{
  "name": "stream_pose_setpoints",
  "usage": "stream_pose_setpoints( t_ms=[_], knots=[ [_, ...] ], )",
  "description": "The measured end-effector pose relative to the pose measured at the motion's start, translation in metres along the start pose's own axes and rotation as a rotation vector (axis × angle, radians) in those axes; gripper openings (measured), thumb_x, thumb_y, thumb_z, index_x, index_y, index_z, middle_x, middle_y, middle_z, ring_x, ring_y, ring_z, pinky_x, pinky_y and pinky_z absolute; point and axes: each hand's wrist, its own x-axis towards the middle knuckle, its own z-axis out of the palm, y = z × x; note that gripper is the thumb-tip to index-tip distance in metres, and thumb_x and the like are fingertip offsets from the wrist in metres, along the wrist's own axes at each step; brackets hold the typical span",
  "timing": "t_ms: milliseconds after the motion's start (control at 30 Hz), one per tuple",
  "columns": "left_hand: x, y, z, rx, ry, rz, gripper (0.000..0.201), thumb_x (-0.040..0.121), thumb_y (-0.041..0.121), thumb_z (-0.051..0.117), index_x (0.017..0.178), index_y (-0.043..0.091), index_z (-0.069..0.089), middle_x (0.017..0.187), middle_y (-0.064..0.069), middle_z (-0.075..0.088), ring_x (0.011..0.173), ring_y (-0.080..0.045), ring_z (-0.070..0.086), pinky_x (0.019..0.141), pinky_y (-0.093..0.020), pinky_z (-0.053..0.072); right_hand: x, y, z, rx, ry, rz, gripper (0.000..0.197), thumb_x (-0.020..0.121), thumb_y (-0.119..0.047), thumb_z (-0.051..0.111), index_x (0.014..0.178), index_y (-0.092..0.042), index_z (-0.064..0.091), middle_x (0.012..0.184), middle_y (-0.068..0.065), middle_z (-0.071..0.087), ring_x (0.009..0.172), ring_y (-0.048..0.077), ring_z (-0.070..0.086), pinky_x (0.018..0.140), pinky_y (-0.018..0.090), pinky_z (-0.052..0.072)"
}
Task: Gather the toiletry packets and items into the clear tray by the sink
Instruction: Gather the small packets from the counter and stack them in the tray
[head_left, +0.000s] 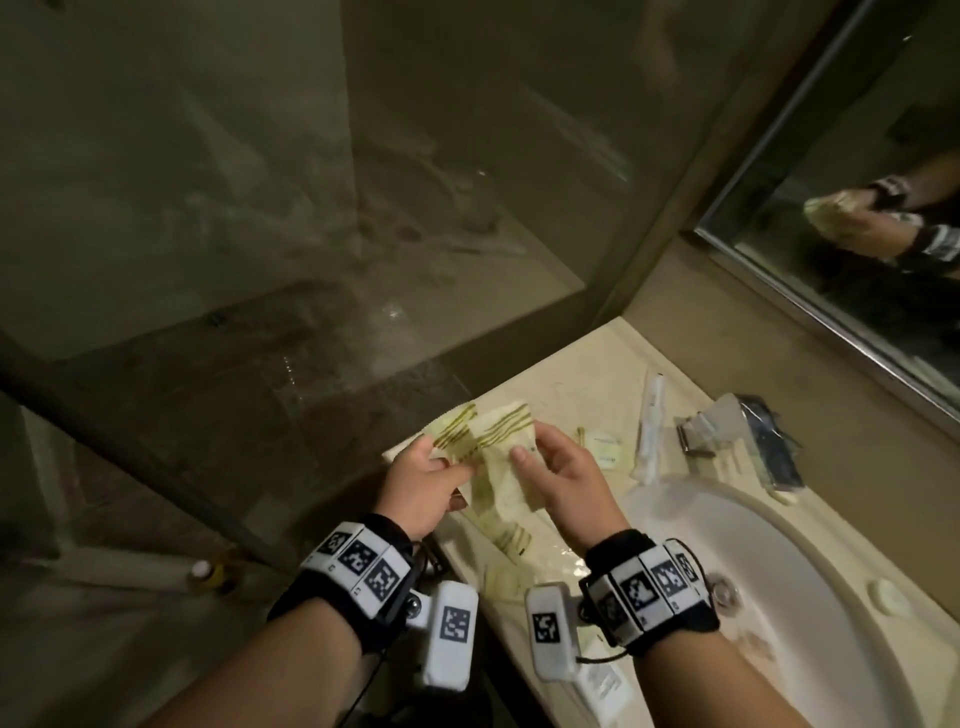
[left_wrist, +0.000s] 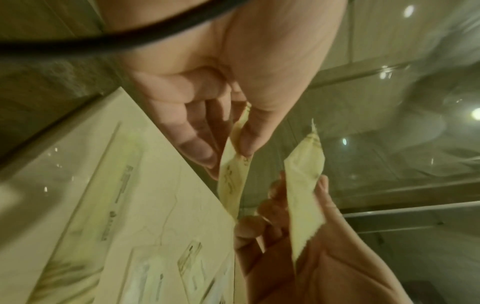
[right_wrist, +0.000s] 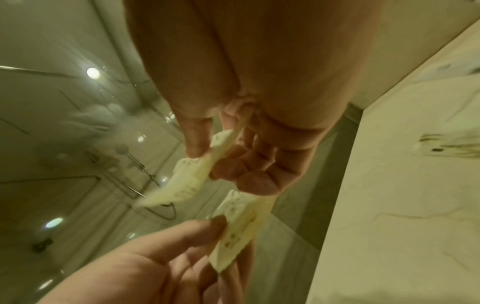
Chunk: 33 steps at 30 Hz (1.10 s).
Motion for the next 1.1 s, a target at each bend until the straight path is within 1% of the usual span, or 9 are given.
stream_pose_setpoints(
  t_ms=[100,267,333,433,533,733,867,967,1100],
  knots=[
    [0.0,0.0,0.016,0.006,-0.097,-0.021,0.03,0.085,-0.005,0.061,0.105,0.018,0.063,0.094,-0.007,0.076,0.088,-0.023,0.072,0.075,-0.039,0.059,-0.01,0.004,-0.009,-0.023,0.046,0.02,0.027,0.095,-0.005,0.054,0.12,-0.006,0.061,0.107,0.013,0.072,0.087,0.02,0.069,0.068,0.025,0.055],
    [-0.003,0.003,0.033,-0.028,-0.234,-0.062,0.034,0.087,-0.01,0.055,0.112,0.013,0.062,0.103,-0.014,0.074,0.091,-0.028,0.071,0.08,-0.044,0.059,-0.021,0.009,-0.027,-0.044,0.207,0.006,0.021,0.088,0.001,0.063,0.108,-0.001,0.066,0.099,0.01,0.074,0.087,0.018,0.07,0.077,0.029,0.056],
    [-0.003,0.004,0.037,-0.053,-0.285,-0.091,0.035,0.088,-0.012,0.052,0.115,0.009,0.061,0.106,-0.017,0.071,0.091,-0.028,0.069,0.08,-0.043,0.056,-0.024,0.01,-0.03,-0.099,0.222,-0.023,0.019,0.087,-0.002,0.066,0.105,-0.006,0.07,0.101,0.007,0.074,0.094,0.021,0.069,0.083,0.031,0.055],
    [-0.004,0.004,0.042,-0.079,-0.352,-0.11,0.029,0.088,0.001,0.06,0.115,0.011,0.061,0.11,-0.014,0.072,0.097,-0.028,0.069,0.086,-0.045,0.054,-0.028,0.006,-0.032,-0.118,0.254,-0.051,0.019,0.085,-0.001,0.068,0.093,-0.019,0.073,0.093,-0.005,0.075,0.092,0.009,0.068,0.081,0.023,0.054],
    [0.001,0.001,0.046,0.021,-0.294,-0.043,0.026,0.084,0.02,0.071,0.109,0.019,0.063,0.11,-0.007,0.073,0.101,-0.025,0.07,0.091,-0.048,0.054,-0.029,0.005,-0.031,-0.176,0.266,-0.086,0.016,0.084,-0.009,0.071,0.093,-0.022,0.072,0.093,-0.006,0.074,0.091,0.013,0.068,0.083,0.028,0.055],
    [0.007,-0.001,0.043,0.086,-0.151,0.028,0.021,0.083,0.018,0.072,0.103,0.017,0.065,0.097,-0.003,0.076,0.093,-0.021,0.072,0.089,-0.049,0.056,-0.023,0.017,-0.037,-0.283,0.406,0.006,0.022,0.081,-0.028,0.075,0.1,-0.023,0.065,0.082,-0.004,0.06,0.07,0.009,0.054,0.065,0.024,0.049],
    [0.011,0.001,0.029,0.076,-0.041,0.062,0.02,0.084,0.019,0.072,0.104,0.018,0.066,0.099,0.001,0.074,0.096,-0.017,0.07,0.091,-0.041,0.054,-0.018,0.04,-0.064,-0.505,0.547,0.188,0.025,0.084,-0.031,0.071,0.103,-0.016,0.064,0.096,-0.001,0.065,0.087,0.016,0.062,0.075,0.028,0.051],
    [0.015,-0.003,0.017,-0.005,0.025,0.04,0.018,0.083,0.015,0.072,0.1,0.02,0.068,0.098,0.0,0.075,0.096,-0.018,0.07,0.091,-0.043,0.054,-0.013,0.065,-0.077,-0.899,0.399,0.359,0.035,0.083,-0.032,0.07,0.113,-0.015,0.061,0.114,0.003,0.063,0.103,0.021,0.058,0.089,0.033,0.048],
    [0.018,-0.014,0.005,-0.032,0.078,0.013,0.02,0.077,0.017,0.076,0.095,0.023,0.07,0.097,0.002,0.077,0.096,-0.02,0.072,0.093,-0.05,0.053,-0.003,0.082,-0.071,-1.145,0.283,0.442,0.049,0.083,-0.043,0.067,0.126,-0.023,0.054,0.125,0.001,0.058,0.115,0.023,0.051,0.096,0.041,0.043]
  ],
)
